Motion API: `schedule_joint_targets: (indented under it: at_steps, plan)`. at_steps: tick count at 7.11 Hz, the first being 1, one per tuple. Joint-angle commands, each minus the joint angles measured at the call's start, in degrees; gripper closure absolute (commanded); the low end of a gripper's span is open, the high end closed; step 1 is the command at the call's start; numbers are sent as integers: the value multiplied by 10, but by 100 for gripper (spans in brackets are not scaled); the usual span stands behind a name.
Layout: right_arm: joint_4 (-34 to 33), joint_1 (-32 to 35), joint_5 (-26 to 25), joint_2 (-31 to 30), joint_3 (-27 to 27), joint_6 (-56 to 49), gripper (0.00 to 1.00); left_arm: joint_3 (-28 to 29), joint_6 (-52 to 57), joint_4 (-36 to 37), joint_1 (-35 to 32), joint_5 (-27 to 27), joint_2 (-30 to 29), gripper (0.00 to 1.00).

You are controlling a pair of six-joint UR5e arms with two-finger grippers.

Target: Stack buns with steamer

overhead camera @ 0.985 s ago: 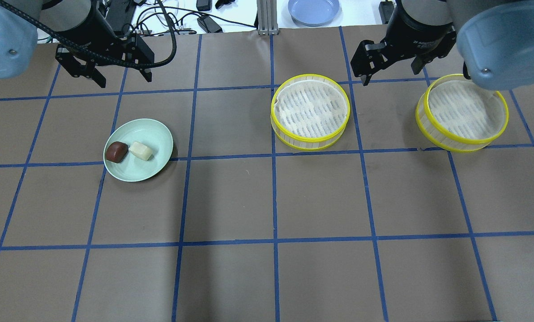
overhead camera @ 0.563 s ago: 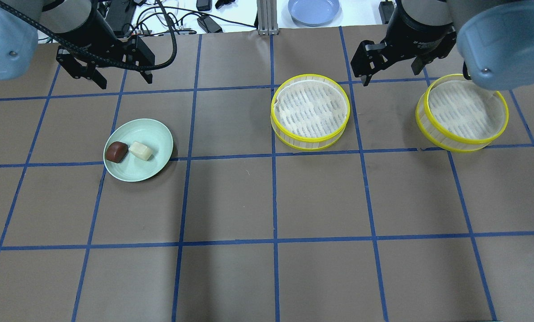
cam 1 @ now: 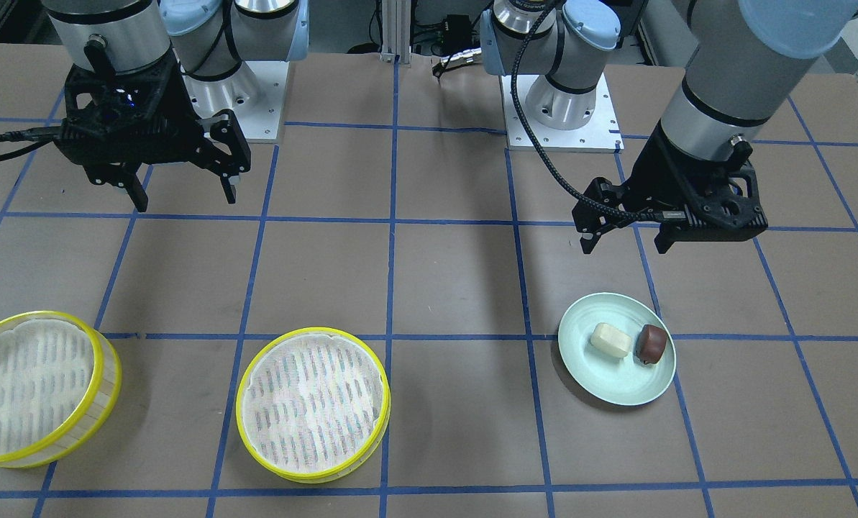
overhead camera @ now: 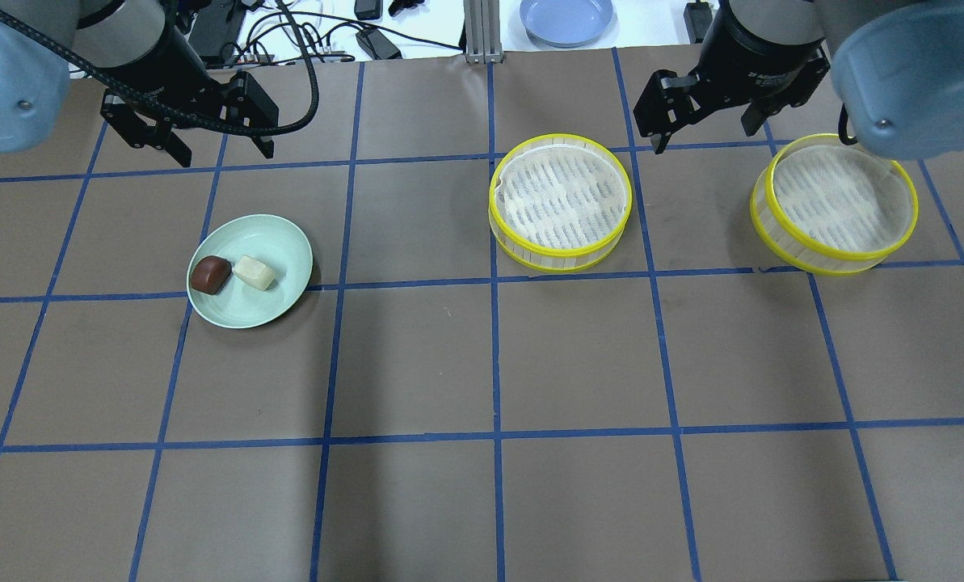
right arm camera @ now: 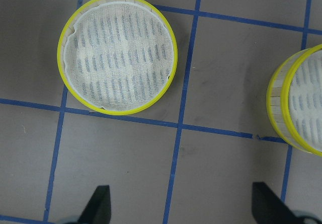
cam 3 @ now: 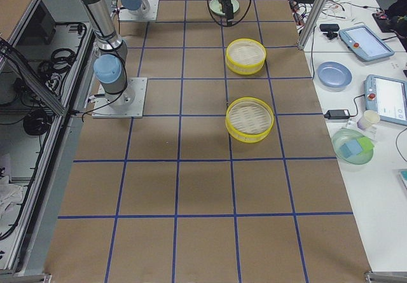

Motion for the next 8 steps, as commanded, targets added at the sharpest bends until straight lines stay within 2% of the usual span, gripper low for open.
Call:
schedule_joint_targets:
  at_steps: [1, 3, 5, 8]
  plan:
    - [4, -43, 3, 1, 0, -4, 0, -20, 45, 4, 31, -1, -15, 0]
    - [6, -57, 4, 4, 1, 4, 0, -79, 106, 10, 89, -1, -33, 0]
    - [3, -65, 3, 14, 0, 6, 0, -95, 103, 58, 94, -1, -74, 0]
    - [-3, -138, 4, 49, -2, -4, 0, -96, 46, 127, 97, -15, -151, 0]
